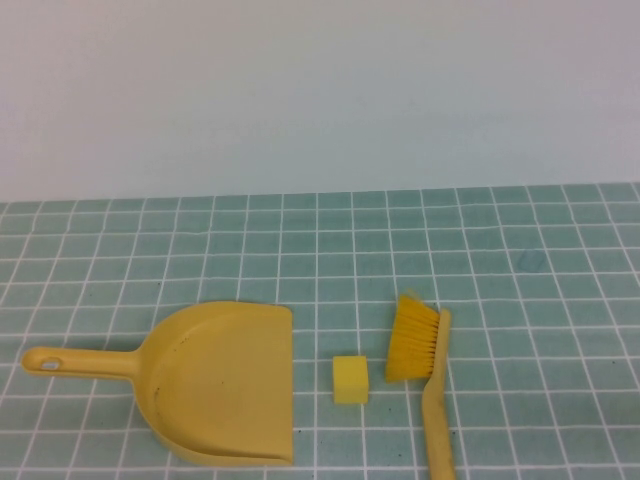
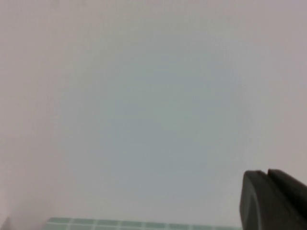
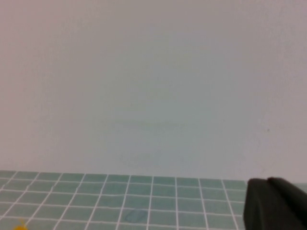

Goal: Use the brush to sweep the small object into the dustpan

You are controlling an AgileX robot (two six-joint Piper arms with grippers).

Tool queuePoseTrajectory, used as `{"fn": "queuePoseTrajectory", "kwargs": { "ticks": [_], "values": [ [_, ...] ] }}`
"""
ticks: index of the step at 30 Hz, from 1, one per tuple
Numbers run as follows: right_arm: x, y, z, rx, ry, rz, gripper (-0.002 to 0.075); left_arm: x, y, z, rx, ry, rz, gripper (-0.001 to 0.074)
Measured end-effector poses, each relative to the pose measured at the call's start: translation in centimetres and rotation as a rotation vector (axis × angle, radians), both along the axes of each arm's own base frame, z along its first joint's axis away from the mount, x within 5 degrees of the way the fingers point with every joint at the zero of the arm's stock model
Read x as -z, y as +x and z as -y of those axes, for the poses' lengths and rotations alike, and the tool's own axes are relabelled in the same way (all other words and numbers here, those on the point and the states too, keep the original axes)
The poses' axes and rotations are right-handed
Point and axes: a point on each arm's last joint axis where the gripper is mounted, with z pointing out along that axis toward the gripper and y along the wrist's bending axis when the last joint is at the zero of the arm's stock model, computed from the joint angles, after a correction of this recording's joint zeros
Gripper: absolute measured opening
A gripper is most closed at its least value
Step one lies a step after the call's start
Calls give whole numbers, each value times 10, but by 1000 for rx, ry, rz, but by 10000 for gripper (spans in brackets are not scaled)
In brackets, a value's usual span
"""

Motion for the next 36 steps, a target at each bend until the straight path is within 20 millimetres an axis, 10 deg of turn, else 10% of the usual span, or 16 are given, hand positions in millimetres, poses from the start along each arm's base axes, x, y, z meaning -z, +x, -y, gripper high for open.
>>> {"fn": "queuePoseTrajectory", "kwargs": {
  "ticks": [8, 18, 28, 36],
  "values": [
    [-6, -1, 0, -1, -4, -18, -1, -35, -7, 0, 58, -167, 10, 0],
    [-86, -10, -8, -79, 79, -443, -1, -93, 7, 7, 89, -145, -438, 0],
    [-140, 59, -24, -216, 87, -848, -1, -78, 51, 11, 83, -129, -693, 0],
    [-108, 122, -43, -367, 122, -1128, -1, -66, 62, 14, 102, -127, -809, 0]
  ]
}}
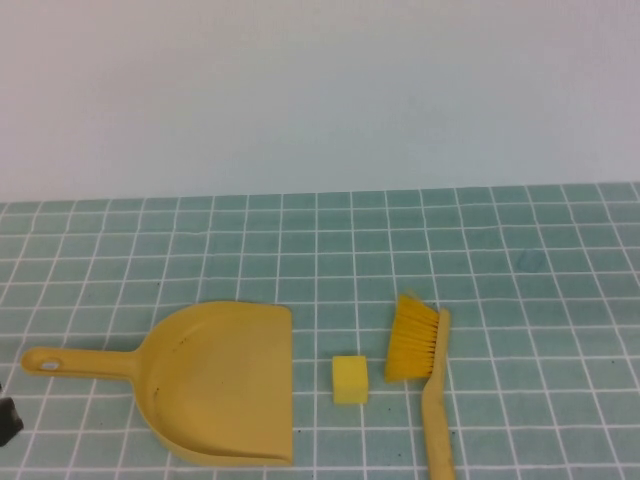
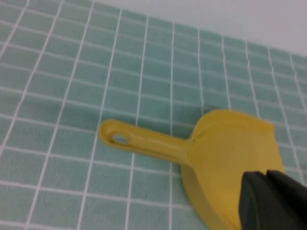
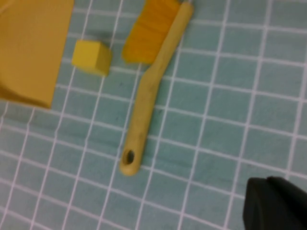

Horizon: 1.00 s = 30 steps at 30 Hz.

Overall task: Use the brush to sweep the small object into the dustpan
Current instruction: Pick up the broom from the table

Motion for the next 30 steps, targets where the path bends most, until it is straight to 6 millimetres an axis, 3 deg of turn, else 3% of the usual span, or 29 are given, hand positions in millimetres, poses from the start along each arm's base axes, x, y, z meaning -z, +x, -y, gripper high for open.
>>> {"fn": "queuePoseTrajectory", "kwargs": {
  "ticks": [3, 8, 12, 14, 16, 19, 21, 30],
  "values": [
    [14, 19, -22, -98, 2, -90, -1, 3, 1, 0, 8, 9, -32, 0],
    [29, 40, -76, -190, -74, -130, -1, 3, 2, 1, 8, 5, -32, 0],
    [46, 42, -124, -255, -200, -181, 12, 3, 2, 2, 9, -15, -38, 0],
    [58, 41, -143, -289, -250, -205, 66, 3, 2, 2, 9, -30, -39, 0],
    [72, 41, -161, -313, -290, -239, 179, 3, 2, 2, 8, -33, -36, 0],
    [93, 46, -178, -290, -347, -283, 368, 3, 2, 3, 8, -40, -37, 0],
    [104, 52, -183, -261, -380, -297, 427, 3, 1, 3, 10, -46, -41, 0],
    [144, 67, -191, -187, -445, -326, 452, 2, 1, 8, 47, -64, -32, 0]
  ]
}}
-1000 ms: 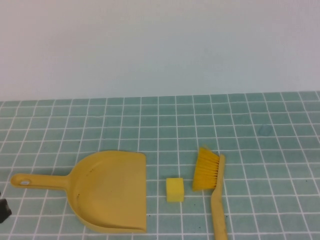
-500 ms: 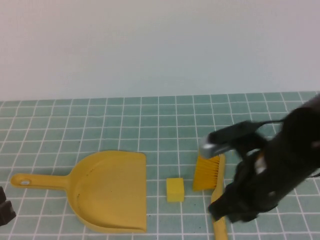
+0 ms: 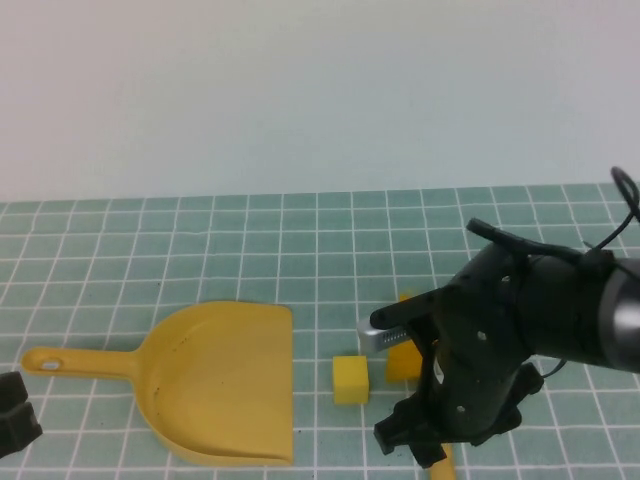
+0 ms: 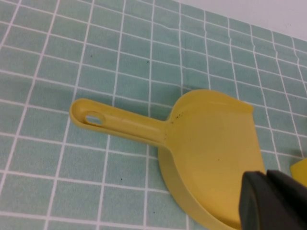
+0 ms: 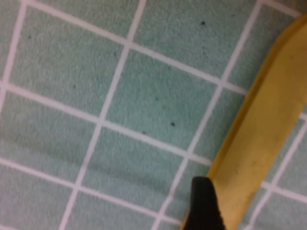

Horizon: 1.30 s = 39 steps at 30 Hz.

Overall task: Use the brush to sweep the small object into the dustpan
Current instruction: Pick up the broom from the table

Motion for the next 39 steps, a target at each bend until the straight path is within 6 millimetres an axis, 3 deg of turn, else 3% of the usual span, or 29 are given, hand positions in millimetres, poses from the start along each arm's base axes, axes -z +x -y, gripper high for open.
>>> {"fn": "queuePoseTrajectory", "kwargs": {
  "ticks": [13, 24, 33, 39],
  "values": [
    [21, 14, -14, 8, -12, -14, 446, 0, 0, 0, -1, -11, -1, 0],
    [33, 13, -13, 10, -68, -69, 426, 0, 0, 1, 1, -12, -9, 0],
    [33, 11, -11, -1, -95, -94, 235, 0, 0, 1, 0, -16, -6, 0],
    [33, 11, -11, -7, -96, -96, 190, -3, 0, 4, -8, -110, 2, 0]
  ]
}}
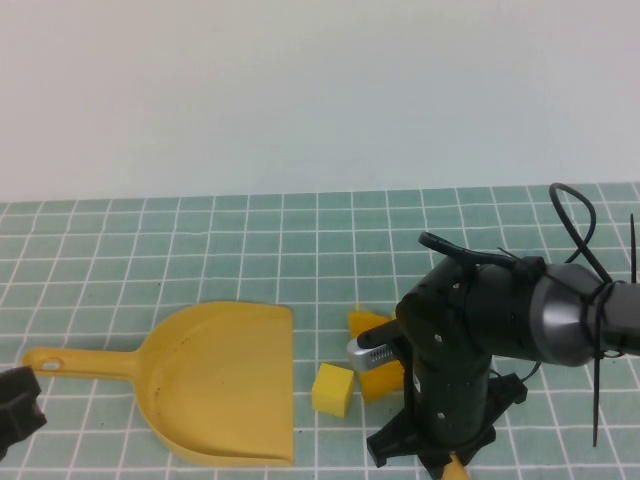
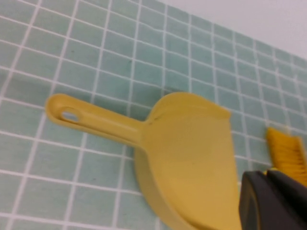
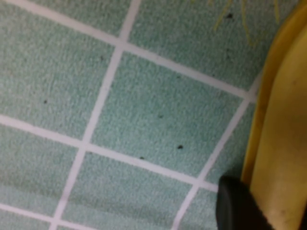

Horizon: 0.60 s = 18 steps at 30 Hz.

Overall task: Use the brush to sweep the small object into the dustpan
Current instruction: Pick up the broom from the table, then hand over the broom

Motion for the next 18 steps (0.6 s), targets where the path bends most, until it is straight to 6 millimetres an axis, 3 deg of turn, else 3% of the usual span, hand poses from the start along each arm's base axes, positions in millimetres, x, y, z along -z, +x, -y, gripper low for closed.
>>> {"fn": "queuePoseTrajectory", "kwargs": {
  "ticks": [6, 11, 14, 18],
  "values": [
    [-5, 1, 1, -15, -14, 9, 190, -5, 1, 5, -8, -124, 23, 2],
    [-45, 9, -4, -39, 31, 88, 190, -14, 0, 16, 97, -241, 75, 17],
    [-81, 14, -8, -63, 92, 158, 190, -24, -2, 25, 175, -364, 131, 96],
    [-130, 11, -11, -114, 210, 227, 189, -36, -4, 32, 242, -502, 200, 314]
  ]
}}
